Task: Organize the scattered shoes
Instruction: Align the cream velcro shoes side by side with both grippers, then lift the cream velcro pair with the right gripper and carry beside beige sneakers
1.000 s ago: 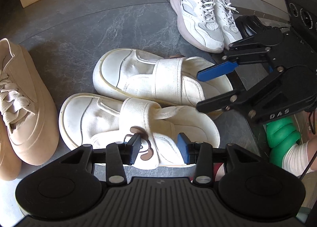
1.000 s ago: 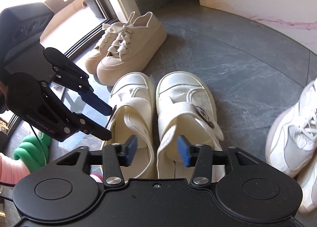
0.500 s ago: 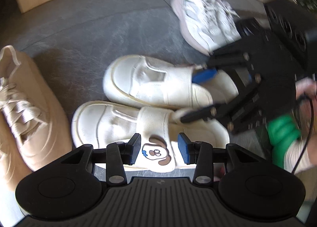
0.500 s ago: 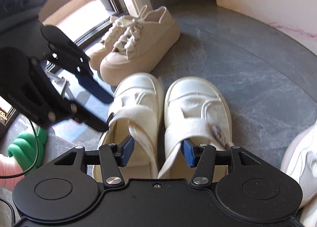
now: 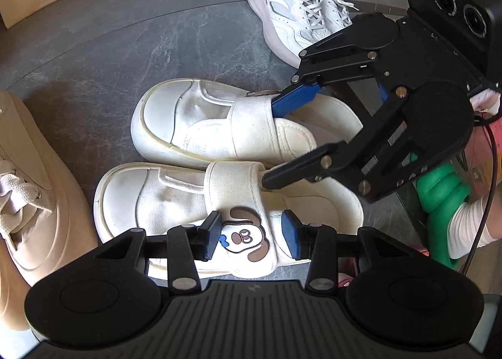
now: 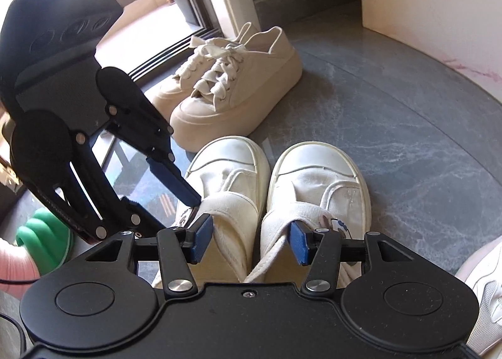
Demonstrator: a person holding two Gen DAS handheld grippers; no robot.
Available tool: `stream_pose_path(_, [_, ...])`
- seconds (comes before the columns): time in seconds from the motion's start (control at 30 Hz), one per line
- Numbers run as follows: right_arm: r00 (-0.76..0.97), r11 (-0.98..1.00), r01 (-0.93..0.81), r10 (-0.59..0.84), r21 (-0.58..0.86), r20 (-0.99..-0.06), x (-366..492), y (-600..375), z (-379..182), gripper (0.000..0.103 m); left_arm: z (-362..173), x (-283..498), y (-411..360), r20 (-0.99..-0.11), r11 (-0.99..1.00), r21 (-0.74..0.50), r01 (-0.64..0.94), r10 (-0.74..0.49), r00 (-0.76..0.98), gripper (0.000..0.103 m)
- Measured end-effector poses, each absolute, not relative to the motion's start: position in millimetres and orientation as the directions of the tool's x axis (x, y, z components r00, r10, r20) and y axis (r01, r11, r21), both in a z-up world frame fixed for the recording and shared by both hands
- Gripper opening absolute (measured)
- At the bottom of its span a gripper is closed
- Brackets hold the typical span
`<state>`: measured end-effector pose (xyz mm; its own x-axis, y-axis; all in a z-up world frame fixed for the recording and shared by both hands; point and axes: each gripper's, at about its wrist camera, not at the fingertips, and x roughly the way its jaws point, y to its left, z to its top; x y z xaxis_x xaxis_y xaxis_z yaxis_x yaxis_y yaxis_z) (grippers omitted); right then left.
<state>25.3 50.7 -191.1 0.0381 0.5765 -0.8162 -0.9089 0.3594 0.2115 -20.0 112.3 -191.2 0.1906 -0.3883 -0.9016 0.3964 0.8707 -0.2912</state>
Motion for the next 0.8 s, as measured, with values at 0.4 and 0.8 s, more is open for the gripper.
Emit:
stream_pose_path(0.4, [0.122, 0.349, -0.934, 0.506, 0.074, -0.854, 9, 63, -204, 0.052, -191, -21, 107, -0.913, 0.878, -0.26, 0.402, -0.359, 0.194, 0.039])
stream_pose_path(0.8, [0.172, 0.43, -0.902, 0.45, 0.044, -0.876, 12, 70, -211, 0.034, -192, -17, 101, -0.927, 0.888, -0.228, 0.398, -0.323, 0.19, 0.039])
